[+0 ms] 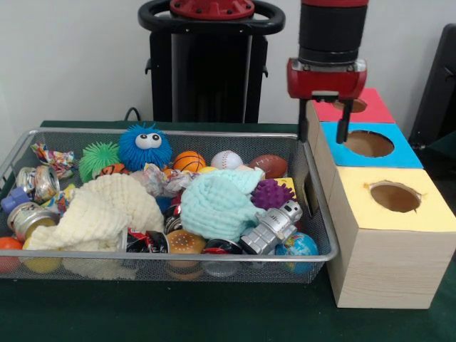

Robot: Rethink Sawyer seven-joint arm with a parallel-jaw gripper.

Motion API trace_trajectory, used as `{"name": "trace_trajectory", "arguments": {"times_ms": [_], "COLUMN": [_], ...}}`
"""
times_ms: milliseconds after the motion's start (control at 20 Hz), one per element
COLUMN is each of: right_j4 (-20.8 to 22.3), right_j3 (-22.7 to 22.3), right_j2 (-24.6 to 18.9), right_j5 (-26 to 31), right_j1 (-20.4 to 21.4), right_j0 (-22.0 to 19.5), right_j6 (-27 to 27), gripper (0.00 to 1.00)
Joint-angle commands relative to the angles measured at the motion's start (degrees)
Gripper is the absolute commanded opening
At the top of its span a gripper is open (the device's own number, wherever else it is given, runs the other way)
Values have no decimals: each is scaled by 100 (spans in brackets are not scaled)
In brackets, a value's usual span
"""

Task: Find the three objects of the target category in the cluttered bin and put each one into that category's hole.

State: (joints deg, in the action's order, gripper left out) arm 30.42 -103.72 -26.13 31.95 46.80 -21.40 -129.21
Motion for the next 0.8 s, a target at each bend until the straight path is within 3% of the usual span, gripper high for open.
{"name": "trace_trajectory", "arguments": {"times_ms": [50,350,800], "right_j4": [-100,35,507], "right_j3": [-723,-845,-590], "right_j2": [-711,-948,-891], "right_j5": [715,739,576], "right_j1": [524,555,136], "right_j0": [-497,-848,-882], "right_j6": [1744,1776,1524], "gripper": [100,100,100]}}
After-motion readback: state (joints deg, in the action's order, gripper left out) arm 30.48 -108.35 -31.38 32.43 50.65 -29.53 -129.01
